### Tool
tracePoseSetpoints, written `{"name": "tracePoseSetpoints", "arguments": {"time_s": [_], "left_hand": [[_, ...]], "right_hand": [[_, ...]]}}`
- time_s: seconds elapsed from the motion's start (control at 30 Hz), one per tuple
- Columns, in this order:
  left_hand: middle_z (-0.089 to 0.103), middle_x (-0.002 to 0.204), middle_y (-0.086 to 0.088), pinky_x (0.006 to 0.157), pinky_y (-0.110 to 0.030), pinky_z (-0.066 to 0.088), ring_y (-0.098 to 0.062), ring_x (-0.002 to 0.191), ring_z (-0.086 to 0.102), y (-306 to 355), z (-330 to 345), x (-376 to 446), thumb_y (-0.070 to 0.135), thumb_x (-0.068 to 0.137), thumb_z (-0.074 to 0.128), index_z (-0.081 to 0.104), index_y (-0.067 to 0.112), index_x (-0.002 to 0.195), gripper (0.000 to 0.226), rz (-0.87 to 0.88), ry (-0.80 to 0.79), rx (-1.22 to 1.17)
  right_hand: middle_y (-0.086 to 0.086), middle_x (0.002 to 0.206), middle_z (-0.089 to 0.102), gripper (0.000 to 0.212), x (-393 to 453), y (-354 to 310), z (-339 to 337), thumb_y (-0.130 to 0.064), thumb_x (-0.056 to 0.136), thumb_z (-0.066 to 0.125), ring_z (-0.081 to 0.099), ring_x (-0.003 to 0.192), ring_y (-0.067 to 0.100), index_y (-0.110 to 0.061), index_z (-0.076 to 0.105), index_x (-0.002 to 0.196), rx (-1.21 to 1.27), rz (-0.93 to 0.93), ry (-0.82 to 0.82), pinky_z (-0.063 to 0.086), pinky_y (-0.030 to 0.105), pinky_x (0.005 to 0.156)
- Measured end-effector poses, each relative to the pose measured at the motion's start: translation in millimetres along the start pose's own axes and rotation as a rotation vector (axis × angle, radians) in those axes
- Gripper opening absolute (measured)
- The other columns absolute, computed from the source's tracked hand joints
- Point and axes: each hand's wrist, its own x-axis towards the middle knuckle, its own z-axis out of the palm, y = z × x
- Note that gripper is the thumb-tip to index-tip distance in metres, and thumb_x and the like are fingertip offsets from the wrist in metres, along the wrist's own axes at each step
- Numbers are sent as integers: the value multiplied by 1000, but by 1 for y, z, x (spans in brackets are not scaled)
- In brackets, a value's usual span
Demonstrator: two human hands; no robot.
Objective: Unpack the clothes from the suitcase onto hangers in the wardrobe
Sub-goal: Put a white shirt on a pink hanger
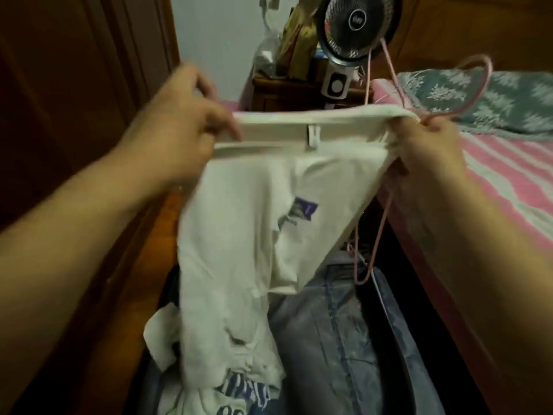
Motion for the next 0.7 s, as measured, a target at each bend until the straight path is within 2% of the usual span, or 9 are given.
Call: {"name": "tracePoseSetpoints", "arguments": {"time_s": [0.03,0.1,0.2,0.27,0.37,0.47,0.53,0.6,0.7], "left_hand": [[38,108,1,87,-33,48,-16,91,45,-1,2,14,6,93,60,74,37,106,37,-36,4,141],[34,106,3,81,-42,48,-31,93,52,-6,18,14,26,96,58,62,49,127,39,-115,-126,352],[33,104,1,73,-42,44,-40,93,59,-24,54,-27,27,97,52,52,49,139,47,-147,-256,495],[43,112,-3,74,-41,46,-38,98,59,-47,84,-62,21,97,53,57,43,137,45,-183,-317,457],[53,130,-11,96,-38,47,-34,117,55,-78,133,-120,3,91,59,56,22,142,54,-357,-481,115],[47,140,-8,97,-45,49,-33,119,54,-98,170,-167,4,92,59,44,23,147,61,-491,-693,-9],[46,138,-8,94,-49,52,-35,115,55,-105,178,-176,3,91,55,41,22,145,59,-548,-782,-11],[49,131,-9,92,-52,53,-35,109,57,-111,179,-174,3,88,55,44,22,134,51,-594,-759,-50],[51,129,-6,93,-51,53,-32,110,57,-116,182,-175,8,85,61,46,22,126,46,-627,-704,-77]], "right_hand": [[8,84,74,7,5,-3,0,-20,89,65,72,83,35,-18,71,86,-37,-28,-7,59,50,76],[7,82,73,10,11,10,1,-20,88,64,68,74,28,-16,73,85,-216,-45,-41,57,41,70],[8,75,68,10,4,65,-2,-18,81,67,60,64,19,-11,73,81,-509,11,-154,48,32,59],[6,69,66,10,-13,112,-7,-18,80,74,60,59,15,-8,74,83,-638,87,-292,49,29,57],[1,74,63,11,-43,158,-14,-14,89,74,55,53,1,-10,68,98,-682,196,-587,46,16,51],[-3,84,67,20,-55,174,-18,-19,102,52,60,74,13,-13,58,121,-769,78,-658,46,24,67],[-6,84,69,28,-57,171,-20,-32,103,43,65,85,24,-15,65,101,-1008,-115,-586,45,31,76],[5,81,69,42,-67,162,-20,-46,99,38,64,84,36,-16,60,79,-1074,-204,-515,47,39,74],[24,90,67,30,-92,145,-13,-42,100,44,60,88,46,-19,51,82,-1154,-341,-550,42,43,69]]}}
